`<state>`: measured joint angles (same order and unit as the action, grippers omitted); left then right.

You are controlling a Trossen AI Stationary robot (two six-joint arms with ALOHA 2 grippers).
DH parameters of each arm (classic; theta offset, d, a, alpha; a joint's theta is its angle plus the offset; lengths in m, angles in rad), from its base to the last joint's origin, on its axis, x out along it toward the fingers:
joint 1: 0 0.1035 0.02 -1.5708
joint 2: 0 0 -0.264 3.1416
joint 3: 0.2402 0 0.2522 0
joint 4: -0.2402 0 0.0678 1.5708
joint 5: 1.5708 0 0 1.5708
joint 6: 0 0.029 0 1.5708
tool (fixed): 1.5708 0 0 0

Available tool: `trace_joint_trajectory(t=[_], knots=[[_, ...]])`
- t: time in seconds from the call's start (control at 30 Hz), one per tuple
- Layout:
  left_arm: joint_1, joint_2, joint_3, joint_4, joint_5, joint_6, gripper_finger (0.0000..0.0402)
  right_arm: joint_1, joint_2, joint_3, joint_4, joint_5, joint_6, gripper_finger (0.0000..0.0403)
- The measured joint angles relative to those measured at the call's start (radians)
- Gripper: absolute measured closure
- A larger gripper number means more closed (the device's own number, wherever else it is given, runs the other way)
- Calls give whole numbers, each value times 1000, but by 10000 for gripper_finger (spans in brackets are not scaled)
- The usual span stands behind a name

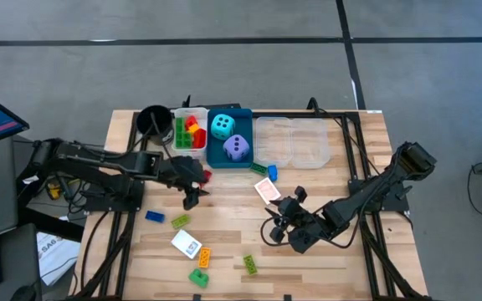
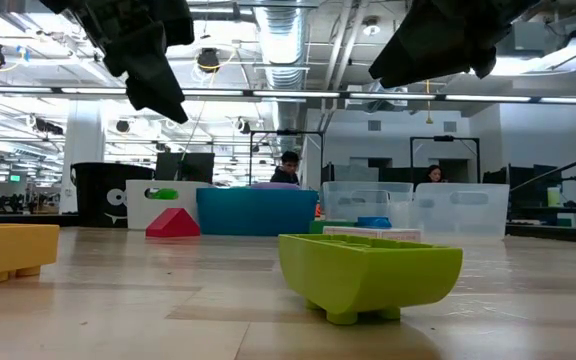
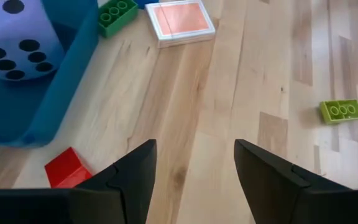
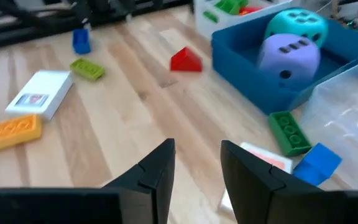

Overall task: Pick & Place Toys
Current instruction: Put the small yellow game piece into the left transparent bin

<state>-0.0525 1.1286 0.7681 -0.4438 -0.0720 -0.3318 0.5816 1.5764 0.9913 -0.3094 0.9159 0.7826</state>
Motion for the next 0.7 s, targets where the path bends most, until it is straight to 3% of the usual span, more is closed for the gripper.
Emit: trace_joint_trajectory(t=[0.23, 0.43, 0.6, 0.7], knots=[[-70, 0, 0, 1, -7, -10, 196, 0, 26, 1, 53, -136, -84, 277], [-147, 0, 0, 35, -7, -38, 198, -12, 119, 1, 228, -152, -266, 277], [-202, 0, -17, 85, -7, -116, 198, -61, 147, 0, 272, -160, -268, 277], [-238, 0, -71, 163, -7, -122, 198, -84, 147, 0, 276, -219, -257, 277]])
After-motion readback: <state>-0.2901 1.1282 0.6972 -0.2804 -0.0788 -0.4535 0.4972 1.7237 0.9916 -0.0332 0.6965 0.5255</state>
